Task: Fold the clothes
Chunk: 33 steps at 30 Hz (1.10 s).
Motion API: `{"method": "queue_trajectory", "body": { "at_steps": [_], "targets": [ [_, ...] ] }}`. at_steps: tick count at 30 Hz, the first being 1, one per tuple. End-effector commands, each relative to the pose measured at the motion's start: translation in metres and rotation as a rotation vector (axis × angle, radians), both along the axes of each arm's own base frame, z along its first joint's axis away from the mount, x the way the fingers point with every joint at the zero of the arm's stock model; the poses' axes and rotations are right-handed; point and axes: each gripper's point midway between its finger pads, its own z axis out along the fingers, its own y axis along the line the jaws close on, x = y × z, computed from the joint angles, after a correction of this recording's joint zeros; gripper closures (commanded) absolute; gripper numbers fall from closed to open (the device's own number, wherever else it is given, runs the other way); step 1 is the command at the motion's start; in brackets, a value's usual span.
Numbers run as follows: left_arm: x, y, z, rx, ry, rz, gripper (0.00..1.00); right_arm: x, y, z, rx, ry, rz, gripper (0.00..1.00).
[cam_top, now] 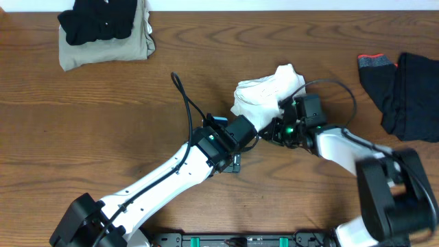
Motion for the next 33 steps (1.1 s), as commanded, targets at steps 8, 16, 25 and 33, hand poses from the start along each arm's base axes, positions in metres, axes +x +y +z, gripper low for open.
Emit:
{"method": "queue_trajectory", "body": {
  "at_steps": [8,16,25,33],
  "targets": [
    [0.002,-0.014,0.005,-0.082,-0.004,0.005,0.02,0.027,-0.064,0.135,-0.282,-0.361,-0.144,0.65],
    [-0.001,-0.094,0.02,-0.42,0.019,-0.13,0.02,0.018,-0.171,0.149,-0.367,-0.229,-0.434,0.05],
    [0.006,-0.115,0.029,-0.639,0.085,0.466,0.02,-0.006,-0.241,0.137,-0.321,-0.085,-0.648,0.01],
    [0.032,-0.175,0.047,-0.902,0.057,0.548,0.02,-0.01,-0.25,0.136,-0.324,-0.07,-0.681,0.01]
  ]
}}
